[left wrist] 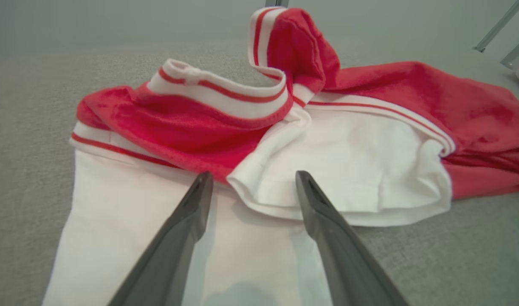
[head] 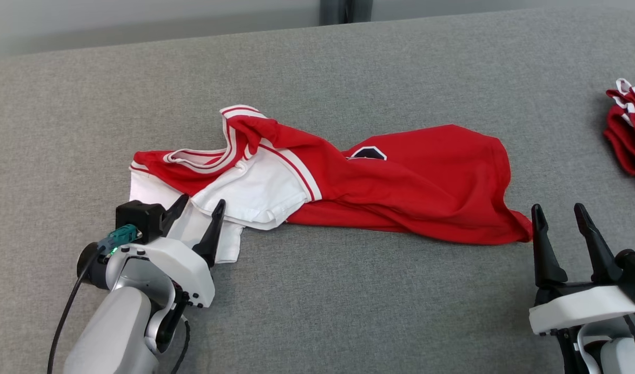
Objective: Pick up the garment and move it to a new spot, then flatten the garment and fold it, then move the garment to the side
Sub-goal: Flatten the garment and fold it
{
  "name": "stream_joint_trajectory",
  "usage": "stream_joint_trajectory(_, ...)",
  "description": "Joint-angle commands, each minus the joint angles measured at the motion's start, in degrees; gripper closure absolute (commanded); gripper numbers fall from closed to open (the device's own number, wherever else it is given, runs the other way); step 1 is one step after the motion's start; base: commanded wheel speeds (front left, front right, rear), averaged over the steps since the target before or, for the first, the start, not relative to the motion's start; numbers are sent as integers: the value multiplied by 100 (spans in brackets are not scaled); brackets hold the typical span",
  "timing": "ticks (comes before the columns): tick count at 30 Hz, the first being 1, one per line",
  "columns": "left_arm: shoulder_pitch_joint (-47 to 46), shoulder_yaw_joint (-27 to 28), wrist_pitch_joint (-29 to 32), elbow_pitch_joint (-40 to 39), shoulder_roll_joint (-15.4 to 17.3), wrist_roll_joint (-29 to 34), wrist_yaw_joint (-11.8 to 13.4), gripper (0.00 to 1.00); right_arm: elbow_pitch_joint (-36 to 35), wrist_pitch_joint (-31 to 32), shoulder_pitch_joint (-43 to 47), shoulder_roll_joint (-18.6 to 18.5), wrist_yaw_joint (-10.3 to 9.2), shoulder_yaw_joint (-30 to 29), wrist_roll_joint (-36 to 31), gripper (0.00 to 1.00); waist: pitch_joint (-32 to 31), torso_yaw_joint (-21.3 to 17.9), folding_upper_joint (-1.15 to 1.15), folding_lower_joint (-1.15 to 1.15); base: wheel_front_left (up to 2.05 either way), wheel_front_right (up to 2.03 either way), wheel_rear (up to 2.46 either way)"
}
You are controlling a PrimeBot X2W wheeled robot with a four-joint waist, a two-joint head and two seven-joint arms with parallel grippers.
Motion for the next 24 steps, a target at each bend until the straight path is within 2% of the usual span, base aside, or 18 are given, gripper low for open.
stream_joint_trajectory(1,-115,10,-82,60,13,6,-50,40,25,-49,-39,-25,1,-31,49,0,27,-45,0,0,0,0,0)
stream_joint_trajectory(2,-129,4,-124,107,10,7,-46,100,48,-66,-34,-25,1,-44,45,0,28,-60,0,0,0,0,0)
stream_joint_trajectory(12,243,-26,-386,-237,74,76,159,100,243,-26,86,-22,1,-86,70,0,-37,-72,0,0,0,0,0)
stream_joint_trajectory(19,400,-86,-297,-683,114,110,268,100,525,136,9,-24,1,135,-83,0,60,55,0,0,0,0,0)
stream_joint_trajectory(24,399,-125,-261,-847,116,99,304,100,812,178,-107,-26,1,18,-251,0,111,105,0,0,0,0,0)
